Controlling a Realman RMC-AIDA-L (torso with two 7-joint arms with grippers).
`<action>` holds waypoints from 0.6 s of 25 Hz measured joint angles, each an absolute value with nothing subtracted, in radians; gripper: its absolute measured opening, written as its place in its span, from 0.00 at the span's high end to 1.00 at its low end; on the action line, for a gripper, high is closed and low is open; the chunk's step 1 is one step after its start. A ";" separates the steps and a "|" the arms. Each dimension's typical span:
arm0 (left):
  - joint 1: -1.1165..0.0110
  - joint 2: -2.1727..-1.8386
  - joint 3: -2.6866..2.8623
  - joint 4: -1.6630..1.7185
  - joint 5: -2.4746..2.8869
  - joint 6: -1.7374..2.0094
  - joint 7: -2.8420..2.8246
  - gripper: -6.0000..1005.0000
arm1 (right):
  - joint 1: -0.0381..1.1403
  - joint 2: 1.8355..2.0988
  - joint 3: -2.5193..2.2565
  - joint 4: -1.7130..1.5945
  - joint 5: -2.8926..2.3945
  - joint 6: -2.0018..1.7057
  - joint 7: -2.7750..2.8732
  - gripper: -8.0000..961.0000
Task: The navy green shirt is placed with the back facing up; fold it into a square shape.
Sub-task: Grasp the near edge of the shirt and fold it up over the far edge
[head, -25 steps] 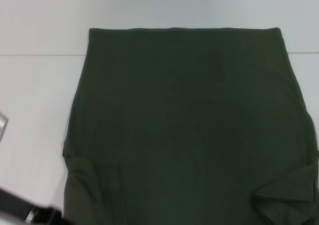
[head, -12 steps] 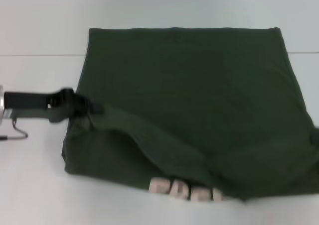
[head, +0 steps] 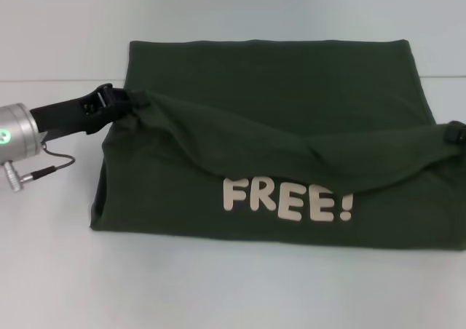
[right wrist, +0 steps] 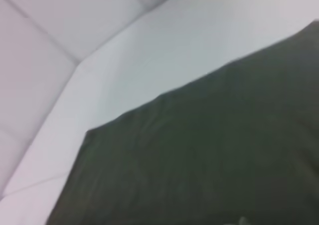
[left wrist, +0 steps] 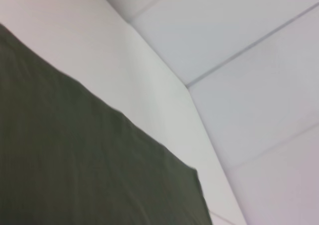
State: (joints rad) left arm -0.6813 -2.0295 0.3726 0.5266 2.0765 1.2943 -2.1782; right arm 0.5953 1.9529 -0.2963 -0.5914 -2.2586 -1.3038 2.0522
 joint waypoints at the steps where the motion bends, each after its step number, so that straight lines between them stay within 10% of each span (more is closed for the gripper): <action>1: -0.682 -2.038 0.371 0.526 2.062 1.270 -2.160 0.94 | 0.598 1.966 -0.296 -0.589 -2.244 -1.265 2.034 0.93; 7: -0.680 -2.078 0.376 0.526 1.972 1.145 -2.069 0.94 | 0.611 2.039 -0.297 -0.578 -2.134 -1.092 1.934 0.93; 15: -0.709 -2.102 0.381 0.489 1.936 1.013 -1.975 0.94 | 0.661 2.069 -0.302 -0.497 -2.094 -0.924 1.823 0.93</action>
State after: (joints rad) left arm -0.7094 -2.1020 0.3814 0.4894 1.9362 1.0130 -1.9748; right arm 0.6615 2.0689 -0.3016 -0.4972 -2.0944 -0.9242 1.8231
